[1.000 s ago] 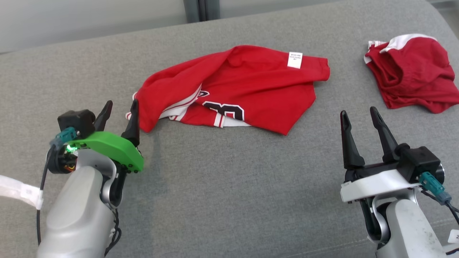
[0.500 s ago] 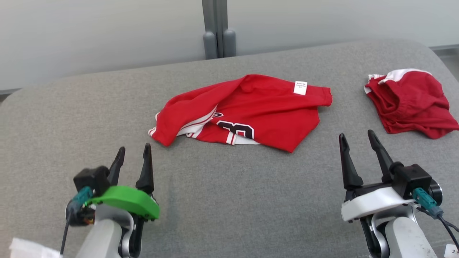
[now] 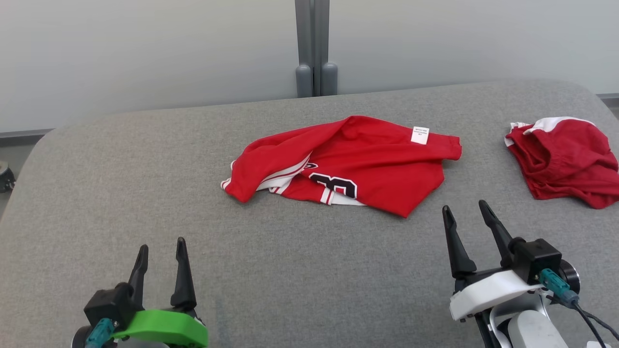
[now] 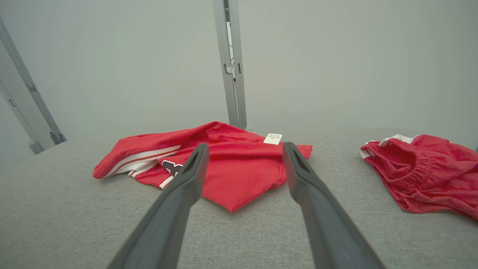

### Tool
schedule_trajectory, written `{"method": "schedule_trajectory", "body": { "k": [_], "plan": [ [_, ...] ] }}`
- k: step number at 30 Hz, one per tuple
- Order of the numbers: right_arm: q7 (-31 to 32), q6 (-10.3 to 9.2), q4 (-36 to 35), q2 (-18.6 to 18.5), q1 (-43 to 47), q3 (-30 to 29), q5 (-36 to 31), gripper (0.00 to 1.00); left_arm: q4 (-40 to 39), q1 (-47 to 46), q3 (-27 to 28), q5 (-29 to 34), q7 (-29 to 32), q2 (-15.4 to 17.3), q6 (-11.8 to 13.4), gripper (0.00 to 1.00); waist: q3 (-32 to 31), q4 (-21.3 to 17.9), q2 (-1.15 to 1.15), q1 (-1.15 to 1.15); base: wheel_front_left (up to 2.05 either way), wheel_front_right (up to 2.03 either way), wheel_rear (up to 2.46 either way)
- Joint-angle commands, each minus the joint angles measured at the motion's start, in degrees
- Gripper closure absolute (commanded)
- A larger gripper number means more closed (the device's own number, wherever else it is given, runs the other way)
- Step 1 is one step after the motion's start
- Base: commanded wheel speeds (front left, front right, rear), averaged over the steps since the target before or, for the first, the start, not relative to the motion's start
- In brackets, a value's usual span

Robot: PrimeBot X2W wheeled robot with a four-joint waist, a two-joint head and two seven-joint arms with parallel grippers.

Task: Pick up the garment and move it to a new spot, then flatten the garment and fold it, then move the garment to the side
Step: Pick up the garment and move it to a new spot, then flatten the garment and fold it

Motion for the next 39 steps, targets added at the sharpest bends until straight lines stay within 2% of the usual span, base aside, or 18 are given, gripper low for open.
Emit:
{"method": "schedule_trajectory", "body": {
  "k": [1, 12, 29, 39],
  "plan": [
    [-0.2, -0.09, 0.4, -0.1, 0.9, 0.4, 0.6, 0.00, -0.6, 1.7, 0.4, 0.6, -0.1, -0.3, 0.0, 0.00, -0.2, 0.2, 0.00, 0.00, 0.00, 0.00, 0.00],
    [-0.2, -0.09, 1.4, -0.1, 1.0, 3.1, 2.3, 0.00, -2.3, 4.4, 1.5, 2.7, -0.2, -2.0, -0.9, 0.00, -0.1, 0.1, 0.00, 0.00, 0.00, 0.00, 0.00],
    [-0.2, -0.09, 1.7, -0.1, 0.2, 2.9, 2.6, 0.00, -1.4, 3.2, 2.2, 3.9, -0.2, -3.0, -2.0, 0.00, 0.8, 0.2, 0.00, 0.00, 0.00, 0.00, 0.00],
    [-0.2, -0.09, 0.6, -0.1, -0.9, 2.9, 2.4, 0.00, -1.7, 1.5, 2.3, 5.0, -0.2, -3.2, -2.3, 0.00, 3.8, -0.6, 0.00, 0.00, 0.00, 0.00, 0.00]
  ]
}}
